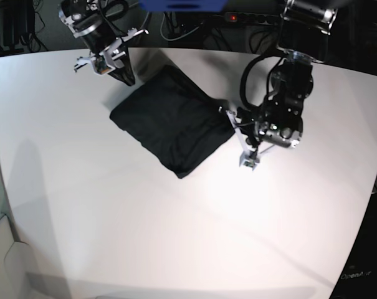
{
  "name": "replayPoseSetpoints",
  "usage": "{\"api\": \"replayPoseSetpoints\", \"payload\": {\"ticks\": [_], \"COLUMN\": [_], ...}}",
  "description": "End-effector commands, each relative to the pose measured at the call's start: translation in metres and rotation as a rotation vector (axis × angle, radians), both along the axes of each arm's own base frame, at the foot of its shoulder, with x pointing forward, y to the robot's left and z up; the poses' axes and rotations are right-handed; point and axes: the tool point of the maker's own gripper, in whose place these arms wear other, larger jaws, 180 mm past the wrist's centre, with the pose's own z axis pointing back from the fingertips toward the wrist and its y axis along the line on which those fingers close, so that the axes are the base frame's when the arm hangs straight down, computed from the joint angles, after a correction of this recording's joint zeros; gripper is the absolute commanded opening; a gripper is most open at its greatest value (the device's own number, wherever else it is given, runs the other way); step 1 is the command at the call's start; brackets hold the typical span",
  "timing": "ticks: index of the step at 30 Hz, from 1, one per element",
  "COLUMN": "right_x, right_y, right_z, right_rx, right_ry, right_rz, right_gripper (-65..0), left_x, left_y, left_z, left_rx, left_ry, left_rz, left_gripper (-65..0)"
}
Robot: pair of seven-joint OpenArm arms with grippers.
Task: Fold the T-shirt properly
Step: 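Nudge the stack's corner with the left gripper to align it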
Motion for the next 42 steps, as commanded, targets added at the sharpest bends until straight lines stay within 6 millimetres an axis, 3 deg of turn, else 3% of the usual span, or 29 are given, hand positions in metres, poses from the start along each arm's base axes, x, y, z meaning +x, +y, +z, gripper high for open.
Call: {"api": "replayPoseSetpoints", "payload": {"ticks": [1, 6, 11, 16, 22, 28, 35, 42], "right_x": [0.003, 0.003, 0.004, 0.004, 0.004, 0.001, -0.001, -0.002], "right_y": [0.001, 0.001, 0.001, 0.0, 0.0, 0.0, 0.0, -0.001], "right_z": [0.01, 0.01, 0.011, 0.011, 0.011, 0.008, 0.007, 0.005], "right_rx": [0.022, 0.022, 0.021, 0.02, 0.02, 0.022, 0.021, 0.019], "right_ry": [-0.039, -0.039, -0.044, -0.044, -0.042, -0.033, -0.024, -0.018], "right_rz": [-0.003, -0.003, -0.002, -0.004, -0.004, -0.004, -0.004, -0.006], "right_gripper": [-65.0, -65.0, -65.0, -65.0, -65.0, -65.0, -65.0, -65.0], "left_x": [0.013, 0.014, 0.01, 0.015, 0.039, 0.057, 0.085, 0.111], "left_y": [-0.006, -0.018, -0.03, -0.029, -0.027, -0.058, -0.102, -0.116], "left_z": [0.012, 0.011, -0.006, -0.017, -0.028, -0.036, -0.023, 0.006], "left_rx": [-0.019, -0.044, -0.067, -0.075, -0.091, -0.161, -0.242, -0.271], "left_ry": [-0.048, -0.045, 0.011, -0.002, -0.043, -0.084, -0.139, -0.197], "left_rz": [0.002, -0.001, 0.006, 0.017, 0.04, 0.045, 0.03, 0.016], "left_gripper": [-65.0, -65.0, -65.0, -65.0, -65.0, -65.0, -65.0, -65.0]}}
